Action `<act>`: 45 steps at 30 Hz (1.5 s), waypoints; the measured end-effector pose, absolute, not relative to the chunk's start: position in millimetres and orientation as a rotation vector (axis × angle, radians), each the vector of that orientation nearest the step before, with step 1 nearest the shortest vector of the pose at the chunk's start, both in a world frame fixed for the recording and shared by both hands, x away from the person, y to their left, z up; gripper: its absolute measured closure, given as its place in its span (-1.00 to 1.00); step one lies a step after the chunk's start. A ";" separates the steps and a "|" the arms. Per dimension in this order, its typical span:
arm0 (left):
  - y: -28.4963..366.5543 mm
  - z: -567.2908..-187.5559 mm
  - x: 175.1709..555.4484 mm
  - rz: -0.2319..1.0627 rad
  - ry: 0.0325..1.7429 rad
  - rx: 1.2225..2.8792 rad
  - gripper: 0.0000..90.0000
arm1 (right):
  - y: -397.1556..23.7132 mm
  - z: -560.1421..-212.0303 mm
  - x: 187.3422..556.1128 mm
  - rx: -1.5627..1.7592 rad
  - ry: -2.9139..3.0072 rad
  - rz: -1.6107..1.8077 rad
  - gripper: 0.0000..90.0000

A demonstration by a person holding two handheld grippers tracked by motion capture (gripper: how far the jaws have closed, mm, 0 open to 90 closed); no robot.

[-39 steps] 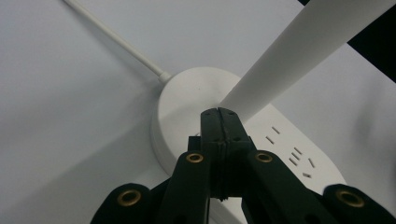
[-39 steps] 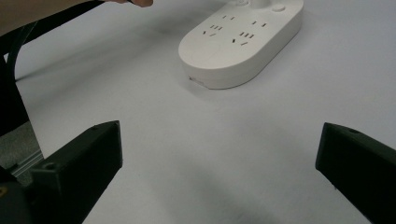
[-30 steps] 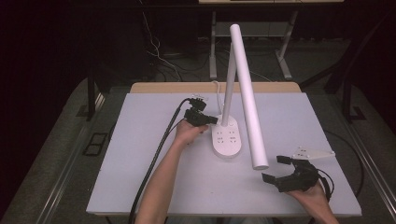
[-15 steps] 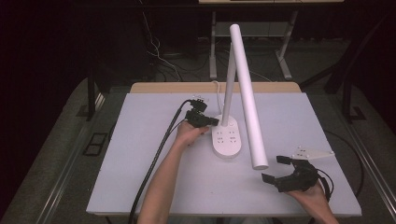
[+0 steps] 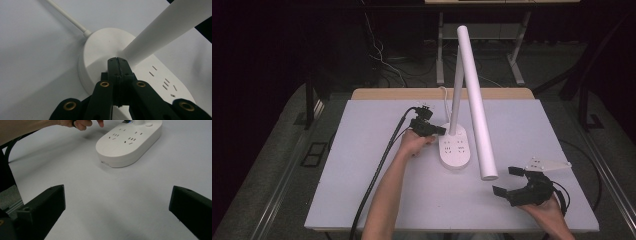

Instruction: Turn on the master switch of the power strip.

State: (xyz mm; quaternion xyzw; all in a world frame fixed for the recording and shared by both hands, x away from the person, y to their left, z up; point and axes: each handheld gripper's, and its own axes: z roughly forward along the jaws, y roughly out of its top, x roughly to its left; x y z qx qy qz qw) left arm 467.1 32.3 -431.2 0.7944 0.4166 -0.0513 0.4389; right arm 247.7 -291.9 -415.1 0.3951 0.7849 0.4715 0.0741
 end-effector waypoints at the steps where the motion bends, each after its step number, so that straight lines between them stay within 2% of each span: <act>1: 32.0 -431.1 467.1 -0.127 1.040 1.976 1.00 | -291.8 -415.0 247.5 1.188 2.354 1.416 -1.00; 9: 29.2 -428.7 467.2 -0.101 1.039 2.034 1.00 | -292.8 -413.7 246.9 1.181 2.346 1.422 -1.00; 21: 29.9 -430.6 466.8 -0.120 1.065 1.978 1.00 | -294.7 -414.3 247.3 1.198 2.342 1.423 -1.00; 35: 30.3 -428.9 463.6 -0.042 1.034 1.962 1.00 | -295.9 -415.2 248.1 1.212 2.342 1.427 -1.00; 45: 47.9 -423.6 463.1 -0.046 1.016 1.918 1.00 | -297.5 -416.1 248.9 1.210 2.343 1.425 -1.00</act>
